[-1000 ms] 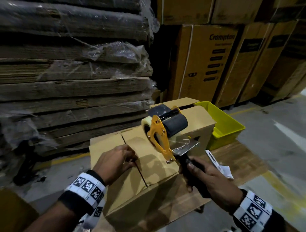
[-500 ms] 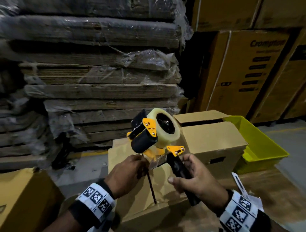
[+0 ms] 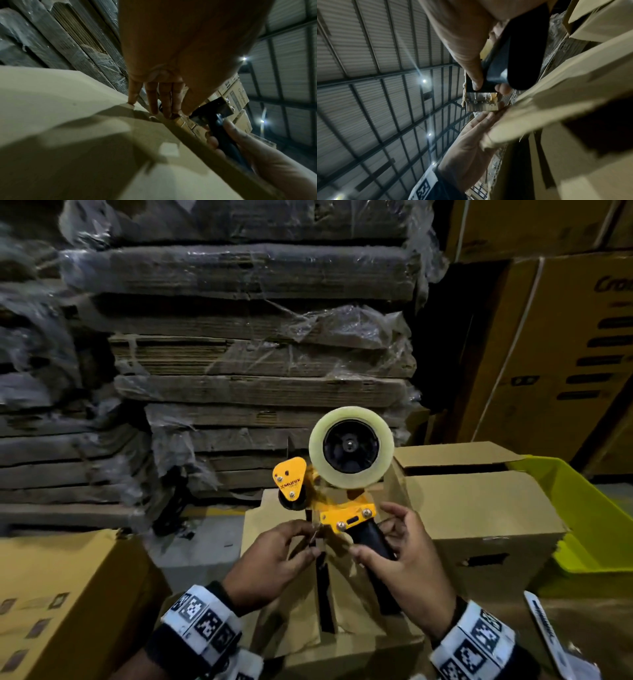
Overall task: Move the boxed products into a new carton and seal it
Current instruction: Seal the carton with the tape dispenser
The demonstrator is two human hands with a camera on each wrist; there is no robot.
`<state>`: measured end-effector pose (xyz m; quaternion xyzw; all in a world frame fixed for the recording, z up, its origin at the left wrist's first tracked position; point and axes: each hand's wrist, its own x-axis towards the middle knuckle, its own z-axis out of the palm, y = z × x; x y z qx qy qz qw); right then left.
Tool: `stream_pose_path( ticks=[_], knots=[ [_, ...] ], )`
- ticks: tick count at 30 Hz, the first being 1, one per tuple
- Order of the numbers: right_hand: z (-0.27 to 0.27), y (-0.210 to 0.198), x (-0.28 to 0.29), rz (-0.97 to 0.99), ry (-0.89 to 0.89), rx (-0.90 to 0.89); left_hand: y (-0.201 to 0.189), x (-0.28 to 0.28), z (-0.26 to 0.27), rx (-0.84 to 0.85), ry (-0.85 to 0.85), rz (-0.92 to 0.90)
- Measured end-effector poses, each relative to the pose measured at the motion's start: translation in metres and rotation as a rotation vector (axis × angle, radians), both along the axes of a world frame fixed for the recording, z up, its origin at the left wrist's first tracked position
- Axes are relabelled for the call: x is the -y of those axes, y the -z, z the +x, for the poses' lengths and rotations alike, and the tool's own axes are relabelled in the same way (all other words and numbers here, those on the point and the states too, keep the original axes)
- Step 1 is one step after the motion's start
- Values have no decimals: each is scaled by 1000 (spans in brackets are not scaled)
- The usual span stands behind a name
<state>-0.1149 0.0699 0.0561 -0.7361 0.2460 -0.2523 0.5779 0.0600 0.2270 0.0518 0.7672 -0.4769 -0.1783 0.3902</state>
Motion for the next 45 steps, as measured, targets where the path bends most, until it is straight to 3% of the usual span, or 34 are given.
stream_pose_path(
  ticks=[6, 11, 17, 21, 26, 30, 37, 45],
  knots=[
    [12, -3, -6, 53, -43, 78, -1, -1, 6, -399, -141, -153],
    [29, 5, -17, -68, 124, 78, -7, 3, 24, -732, -288, -242],
    [51, 10, -34, -173, 246, 140, -6, 19, 31, -1120, -270, -367],
    [64, 27, -36, -155, 295, 141, -2, 28, 31, -1215, -225, -423],
    [70, 35, -41, -188, 352, 148, 6, 28, 38, -1262, -144, -360],
    [67, 33, -45, -348, 390, 157, 7, 28, 51, -1314, -67, -294],
    [72, 30, -49, -371, 376, 130, -1, 30, 69, -1251, 90, -88],
    [70, 24, -51, -292, 366, 85, -1, 36, 68, -1224, 112, -118]
  ],
)
